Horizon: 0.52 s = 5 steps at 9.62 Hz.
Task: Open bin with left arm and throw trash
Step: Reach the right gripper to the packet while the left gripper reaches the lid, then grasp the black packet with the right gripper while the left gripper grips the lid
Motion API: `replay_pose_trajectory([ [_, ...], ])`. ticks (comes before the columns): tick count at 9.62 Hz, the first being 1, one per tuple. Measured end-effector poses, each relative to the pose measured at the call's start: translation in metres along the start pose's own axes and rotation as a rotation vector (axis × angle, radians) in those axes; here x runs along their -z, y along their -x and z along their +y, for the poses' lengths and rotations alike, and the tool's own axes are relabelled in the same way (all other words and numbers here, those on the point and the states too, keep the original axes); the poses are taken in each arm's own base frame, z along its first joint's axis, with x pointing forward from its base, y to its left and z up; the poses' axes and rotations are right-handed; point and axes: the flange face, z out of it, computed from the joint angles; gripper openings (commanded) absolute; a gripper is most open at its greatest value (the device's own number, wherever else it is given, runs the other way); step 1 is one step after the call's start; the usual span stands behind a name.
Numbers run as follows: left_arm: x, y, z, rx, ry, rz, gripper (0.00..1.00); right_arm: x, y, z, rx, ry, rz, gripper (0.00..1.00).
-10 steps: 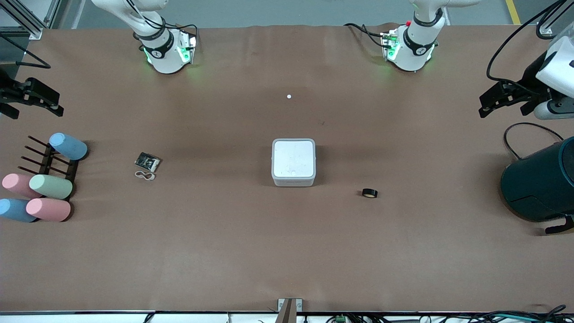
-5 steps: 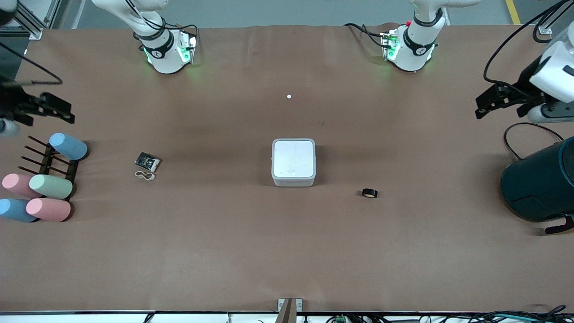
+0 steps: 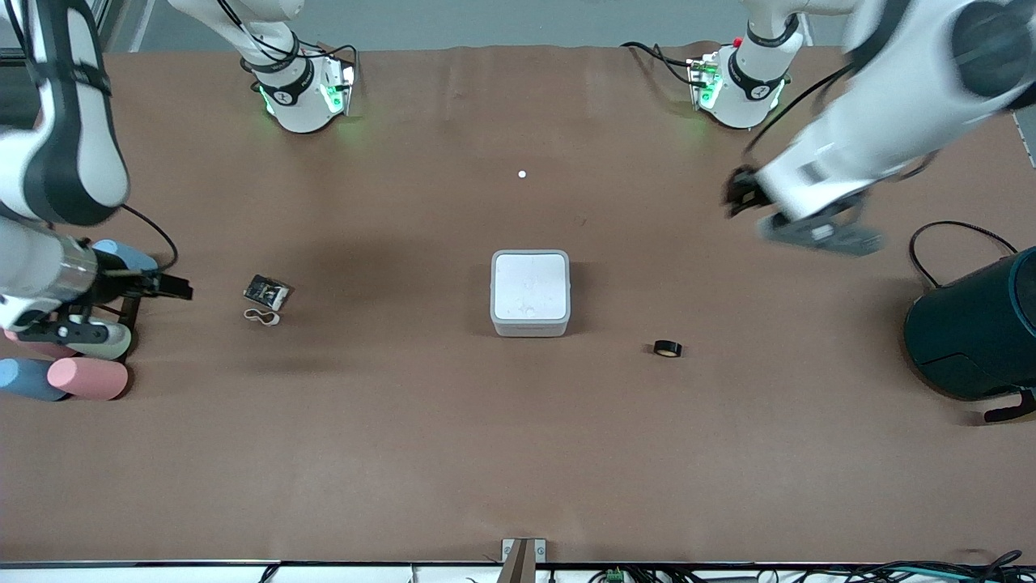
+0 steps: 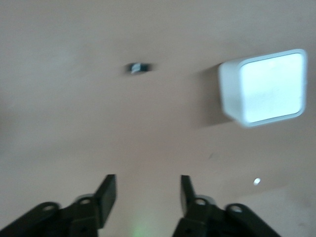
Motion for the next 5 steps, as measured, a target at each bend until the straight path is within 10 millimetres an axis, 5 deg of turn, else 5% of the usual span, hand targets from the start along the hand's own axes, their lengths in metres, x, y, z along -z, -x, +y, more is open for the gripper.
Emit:
replay_pose_trajectory([
  [1,-0.046,-0.021,0.05,-0.032,0.02,0.031,0.0,-0.035,0.004,0.001,-0.005,-0.003,0.012,1.0],
  [3,-0.126,-0.049,0.131,-0.043,0.037,0.095,0.0,-0.107,0.013,-0.003,-0.002,-0.005,-0.012,1.0],
  [5,-0.176,-0.066,0.17,-0.012,0.074,0.176,0.0,-0.155,0.013,-0.003,-0.002,-0.008,-0.075,1.0],
])
